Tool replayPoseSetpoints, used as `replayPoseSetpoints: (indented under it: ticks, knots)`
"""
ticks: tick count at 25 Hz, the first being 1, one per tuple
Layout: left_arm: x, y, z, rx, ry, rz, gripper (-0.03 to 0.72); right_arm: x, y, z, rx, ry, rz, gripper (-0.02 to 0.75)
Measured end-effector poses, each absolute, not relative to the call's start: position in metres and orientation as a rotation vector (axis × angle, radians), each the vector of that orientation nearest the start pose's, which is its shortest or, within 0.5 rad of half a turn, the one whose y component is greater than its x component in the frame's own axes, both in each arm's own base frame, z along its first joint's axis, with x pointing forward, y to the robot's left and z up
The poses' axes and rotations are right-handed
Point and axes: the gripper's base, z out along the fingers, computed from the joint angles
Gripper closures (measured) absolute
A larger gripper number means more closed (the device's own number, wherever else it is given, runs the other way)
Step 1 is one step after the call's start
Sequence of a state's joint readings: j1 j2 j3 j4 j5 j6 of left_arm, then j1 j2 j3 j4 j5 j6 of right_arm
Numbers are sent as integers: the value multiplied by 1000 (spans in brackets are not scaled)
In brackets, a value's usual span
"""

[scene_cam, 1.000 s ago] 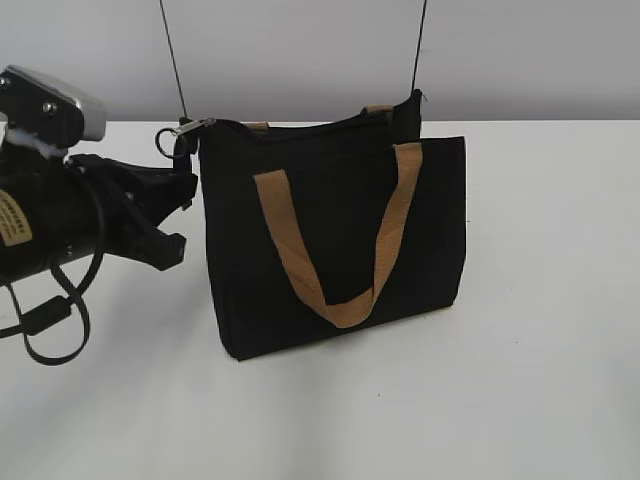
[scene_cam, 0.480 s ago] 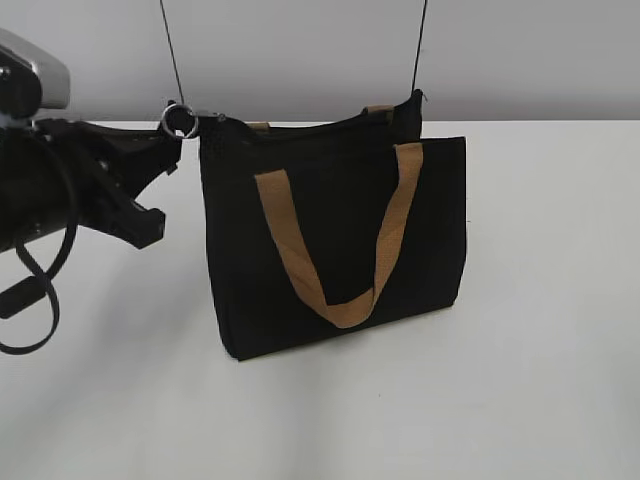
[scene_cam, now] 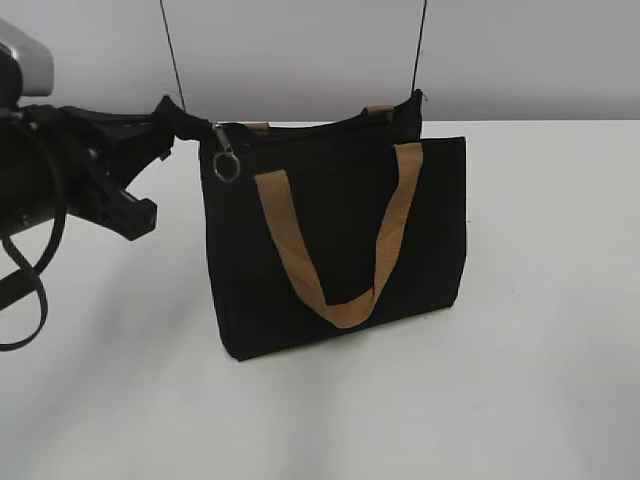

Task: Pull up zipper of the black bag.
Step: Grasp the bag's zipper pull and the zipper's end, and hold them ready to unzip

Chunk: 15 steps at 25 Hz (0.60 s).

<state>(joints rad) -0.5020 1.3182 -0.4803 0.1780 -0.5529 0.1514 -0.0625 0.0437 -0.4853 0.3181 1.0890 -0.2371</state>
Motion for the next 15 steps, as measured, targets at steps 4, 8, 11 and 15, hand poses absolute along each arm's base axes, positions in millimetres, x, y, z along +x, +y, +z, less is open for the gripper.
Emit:
replayPoseSetpoints:
  ticks: [4, 8, 11, 15]
  knots:
    - [216, -128, 238, 751, 1589, -227, 691, 26, 38, 278, -400, 2153, 348, 369]
    - [216, -128, 239, 749, 1582, -228, 691, 47, 48, 286, -592, 2091, 456, 369]
    - [216, -128, 239, 749, 1581, -227, 691, 69, 55, 289, -668, 2047, 542, 369]
    - [216, -128, 239, 750, 1580, -226, 691, 101, 66, 288, -755, 2020, 658, 369]
